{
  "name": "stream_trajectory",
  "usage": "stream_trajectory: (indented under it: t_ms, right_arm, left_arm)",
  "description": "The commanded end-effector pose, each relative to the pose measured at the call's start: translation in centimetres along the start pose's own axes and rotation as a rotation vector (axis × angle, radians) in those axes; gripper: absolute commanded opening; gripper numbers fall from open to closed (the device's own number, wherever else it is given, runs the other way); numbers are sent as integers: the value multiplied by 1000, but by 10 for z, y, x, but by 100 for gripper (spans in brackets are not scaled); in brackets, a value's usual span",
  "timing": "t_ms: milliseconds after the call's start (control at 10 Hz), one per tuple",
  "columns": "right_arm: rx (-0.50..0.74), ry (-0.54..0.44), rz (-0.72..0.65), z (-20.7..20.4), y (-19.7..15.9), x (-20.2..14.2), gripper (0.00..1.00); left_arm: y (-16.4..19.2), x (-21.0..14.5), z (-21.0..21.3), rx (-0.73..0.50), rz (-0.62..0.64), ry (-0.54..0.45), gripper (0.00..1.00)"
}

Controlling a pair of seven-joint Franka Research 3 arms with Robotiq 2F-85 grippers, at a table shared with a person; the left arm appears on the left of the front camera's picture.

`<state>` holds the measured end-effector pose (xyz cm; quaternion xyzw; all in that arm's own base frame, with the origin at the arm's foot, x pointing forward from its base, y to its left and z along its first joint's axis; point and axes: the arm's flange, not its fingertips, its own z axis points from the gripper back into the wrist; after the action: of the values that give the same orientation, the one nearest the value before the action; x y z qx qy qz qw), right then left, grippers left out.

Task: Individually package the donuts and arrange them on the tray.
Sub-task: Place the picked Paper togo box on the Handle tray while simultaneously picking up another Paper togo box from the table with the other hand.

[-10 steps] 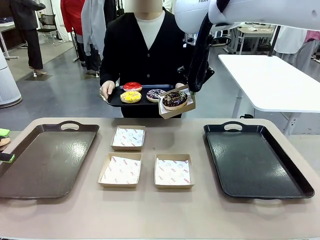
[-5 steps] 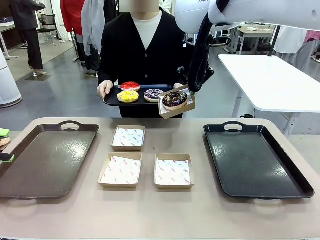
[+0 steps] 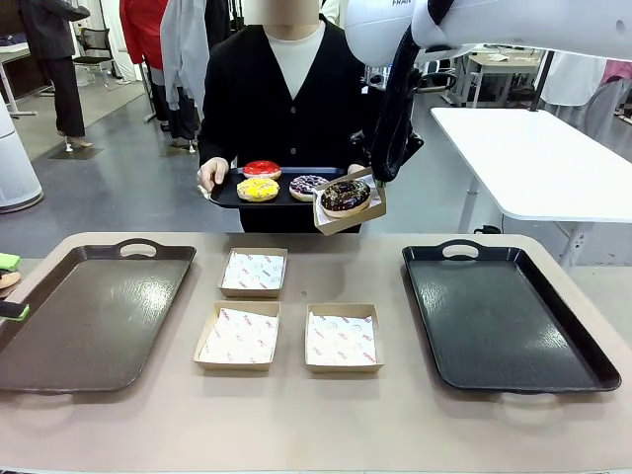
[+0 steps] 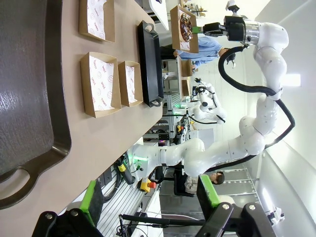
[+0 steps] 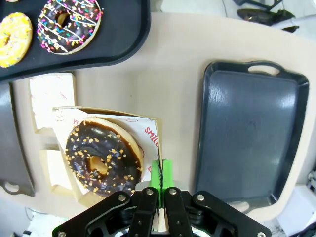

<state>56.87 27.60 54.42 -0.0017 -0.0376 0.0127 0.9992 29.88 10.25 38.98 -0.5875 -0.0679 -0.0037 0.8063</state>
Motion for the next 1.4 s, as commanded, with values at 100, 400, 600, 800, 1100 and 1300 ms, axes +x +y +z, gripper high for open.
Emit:
stream_trajectory:
  t_ms: [100, 400, 600, 800, 1100, 1300]
  right_arm:
    - [40, 14, 7, -6, -49, -5, 1]
    - [80, 23, -15, -19, -117, -16, 1]
    - [55, 9, -7, -32, -157, -31, 1]
    - [53, 10, -19, -45, -189, -42, 1]
    - [99, 15, -40, -66, -210, -39, 1]
    - [119, 33, -63, -79, -214, -33, 1]
  left_arm:
    - [-55, 45, -29, 140, 2, 34, 100]
    - [-124, 99, -82, 374, -54, 20, 100]
    - [-151, 130, -127, 505, -104, 97, 100]
    - [-157, 156, -166, 660, -112, 109, 100]
    - [-158, 192, -214, 891, -204, 110, 100]
    - [-147, 214, -237, 993, -237, 91, 100]
